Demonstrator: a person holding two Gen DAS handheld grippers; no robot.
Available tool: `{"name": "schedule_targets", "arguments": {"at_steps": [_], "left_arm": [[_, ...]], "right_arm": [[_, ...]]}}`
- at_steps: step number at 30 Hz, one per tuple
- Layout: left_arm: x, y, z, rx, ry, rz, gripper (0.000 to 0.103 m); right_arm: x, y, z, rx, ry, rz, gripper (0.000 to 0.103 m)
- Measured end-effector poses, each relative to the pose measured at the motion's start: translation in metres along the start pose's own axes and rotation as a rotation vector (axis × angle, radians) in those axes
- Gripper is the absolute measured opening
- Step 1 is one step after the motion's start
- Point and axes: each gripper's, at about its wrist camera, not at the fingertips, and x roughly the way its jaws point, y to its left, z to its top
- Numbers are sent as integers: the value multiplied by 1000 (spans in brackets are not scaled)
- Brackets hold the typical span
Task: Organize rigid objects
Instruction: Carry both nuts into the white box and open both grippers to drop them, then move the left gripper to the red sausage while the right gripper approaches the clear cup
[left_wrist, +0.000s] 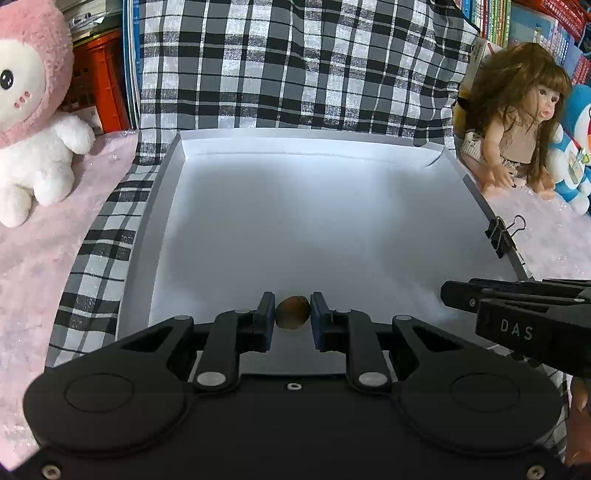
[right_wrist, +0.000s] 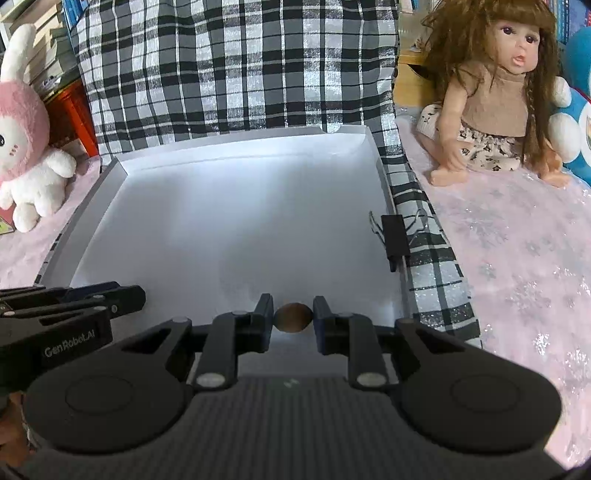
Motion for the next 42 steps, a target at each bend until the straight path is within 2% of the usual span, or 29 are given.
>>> {"name": "schedule_targets", "arguments": {"at_steps": [10, 12, 15, 16, 17, 21, 25, 26, 31, 33, 39, 42], "left_arm": [[1, -1, 0, 5, -10, 8, 20], [0, -2, 0, 13, -16, 8, 20], [-5, 1, 0, 5, -29, -2, 20], [-7, 2, 0, 2, -35, -3, 20], [-11, 2, 0, 2, -44, -2, 22], [-29, 4, -4, 9, -99, -3, 39], [-55, 7, -13, 23, -163, -28, 52], [-62, 7, -17, 26, -180, -31, 57], [-91, 12, -37, 22, -240, -48, 68], [-103, 15, -49, 12, -273, -60, 78], [-131, 26, -92, -56, -349, -111, 85], [-137, 29, -113, -75, -384, -96, 89]], "right_arm": [[0, 0, 1, -2, 1, -1, 28], [-1, 0, 1, 0, -2, -1, 33], [-4, -1, 0, 6, -12, 14, 35], [-6, -2, 0, 3, -19, 15, 45], [-10, -1, 0, -1, -32, 16, 48], [-28, -1, -2, -20, -81, 31, 52], [-46, 3, -11, -60, -138, 18, 64], [-51, 3, -14, -67, -152, 18, 65], [-75, 1, -33, -79, -215, 44, 76], [-85, 1, -42, -83, -249, 50, 80], [-109, 3, -75, -131, -350, 34, 89], [-117, 4, -94, -154, -393, 40, 92]]}}
